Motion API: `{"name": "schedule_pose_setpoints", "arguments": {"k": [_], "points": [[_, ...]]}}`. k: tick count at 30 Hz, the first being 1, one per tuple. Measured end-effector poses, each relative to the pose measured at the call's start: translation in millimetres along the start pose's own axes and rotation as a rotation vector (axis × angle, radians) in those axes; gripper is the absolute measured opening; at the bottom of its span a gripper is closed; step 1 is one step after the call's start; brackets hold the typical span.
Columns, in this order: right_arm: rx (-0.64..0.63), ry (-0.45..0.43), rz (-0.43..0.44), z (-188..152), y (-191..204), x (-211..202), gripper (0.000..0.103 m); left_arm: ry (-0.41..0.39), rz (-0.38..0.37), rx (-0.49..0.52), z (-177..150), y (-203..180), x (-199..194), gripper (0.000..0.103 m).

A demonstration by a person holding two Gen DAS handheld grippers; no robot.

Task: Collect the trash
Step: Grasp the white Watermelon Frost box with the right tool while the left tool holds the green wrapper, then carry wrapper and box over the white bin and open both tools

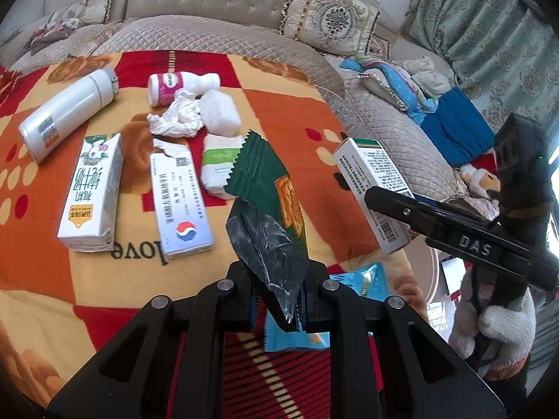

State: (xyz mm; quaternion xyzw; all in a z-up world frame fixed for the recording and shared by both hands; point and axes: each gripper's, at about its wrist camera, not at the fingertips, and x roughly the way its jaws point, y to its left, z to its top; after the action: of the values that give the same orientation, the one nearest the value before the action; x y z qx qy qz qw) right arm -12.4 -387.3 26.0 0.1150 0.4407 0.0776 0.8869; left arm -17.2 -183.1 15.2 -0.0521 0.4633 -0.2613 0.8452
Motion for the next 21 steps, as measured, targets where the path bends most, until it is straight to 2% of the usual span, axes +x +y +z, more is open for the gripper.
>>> {"name": "schedule_pose_setpoints", "arguments": {"k": [9, 21], "points": [[0.017, -0.055, 0.007, -13.1, -9.5, -36.7, 0.053, -0.003, -0.018, 0.062, -0.7, -32.9, 0.4, 0.014], [0.081, -0.111, -0.026, -31.3, -46.3, -76.5, 0.053, 0.004, -0.044, 0.15, -2.9, -83.3, 7.8, 0.014]]}}
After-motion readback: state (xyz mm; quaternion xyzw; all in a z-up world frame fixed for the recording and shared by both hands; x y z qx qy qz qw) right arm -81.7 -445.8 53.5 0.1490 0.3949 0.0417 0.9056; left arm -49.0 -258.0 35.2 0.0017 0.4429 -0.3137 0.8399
